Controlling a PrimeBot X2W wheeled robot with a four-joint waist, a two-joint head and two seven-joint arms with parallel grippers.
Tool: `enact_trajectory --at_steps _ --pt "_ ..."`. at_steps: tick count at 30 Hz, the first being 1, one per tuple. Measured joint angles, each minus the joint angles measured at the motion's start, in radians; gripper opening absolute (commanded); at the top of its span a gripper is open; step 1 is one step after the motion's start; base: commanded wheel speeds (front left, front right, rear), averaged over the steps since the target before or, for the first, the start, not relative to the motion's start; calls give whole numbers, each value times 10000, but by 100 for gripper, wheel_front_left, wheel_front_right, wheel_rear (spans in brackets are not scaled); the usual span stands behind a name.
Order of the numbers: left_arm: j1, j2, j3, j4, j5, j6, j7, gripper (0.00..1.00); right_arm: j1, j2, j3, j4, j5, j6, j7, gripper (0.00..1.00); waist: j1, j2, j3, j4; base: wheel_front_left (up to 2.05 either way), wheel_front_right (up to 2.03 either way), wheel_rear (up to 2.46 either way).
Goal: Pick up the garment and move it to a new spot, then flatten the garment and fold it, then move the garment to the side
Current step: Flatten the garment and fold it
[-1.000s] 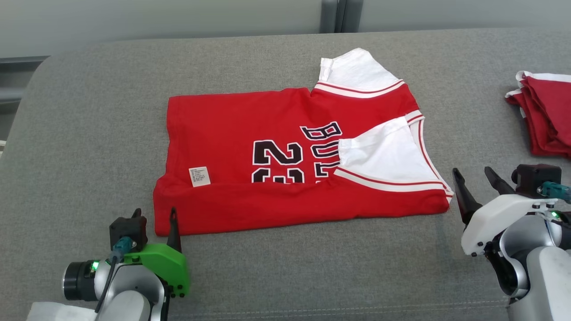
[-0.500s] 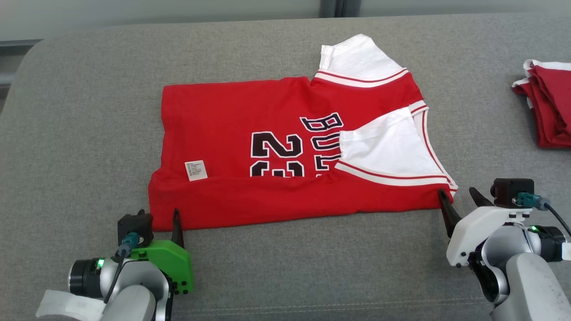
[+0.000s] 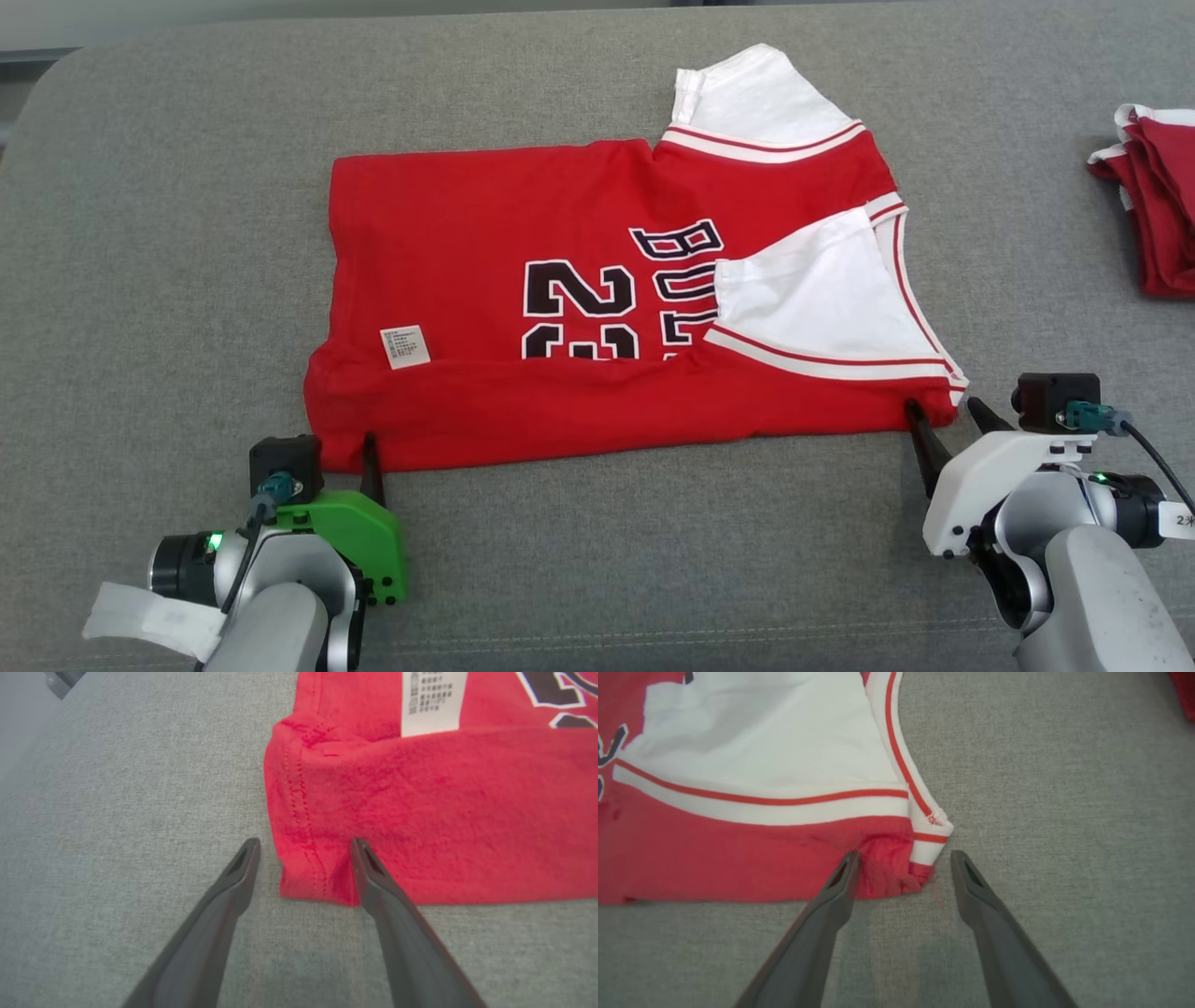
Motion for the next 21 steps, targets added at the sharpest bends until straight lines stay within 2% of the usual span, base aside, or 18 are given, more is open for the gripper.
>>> enact_trajectory --at_steps 1,2,3,4,5,6,7,15,21 --pt "-35 -8 -29 40 -8 -58 0 76 -10 4 -13 23 -6 -2 0 85 0 0 19 6 0 0 0" --pt "-70 -21 -65 105 -13 -104 4 50 -34 10 -23 75 -6 -2 17 63 0 0 34 13 0 0 0" --pt "-93 -42 -81 155 -42 -138 15 42 -49 17 -23 123 -8 -2 65 45 0 0 44 19 0 0 0" --pt "-108 -61 -90 186 -90 -171 19 26 -51 29 -27 157 -13 0 75 42 1 0 53 21 0 0 0" --pt "-117 -82 -100 234 -104 -201 17 0 -51 40 -29 188 -31 -2 107 30 0 0 62 21 0 0 0" --pt "-127 -102 -113 272 -123 -226 13 0 -52 42 -36 211 -46 0 119 22 0 0 69 20 0 0 0" --pt "-138 -125 -127 301 -150 -236 2 0 -54 52 -40 230 -58 4 119 0 0 0 70 21 0 0 0" --pt "-165 -167 -169 556 -284 -351 -186 0 -43 100 -142 240 36 8 73 0 0 0 -47 4 0 0 0" --pt "6 -121 -313 593 -351 -472 -192 0 620 117 -196 -537 667 8 472 0 0 0 -339 16 0 0 0"
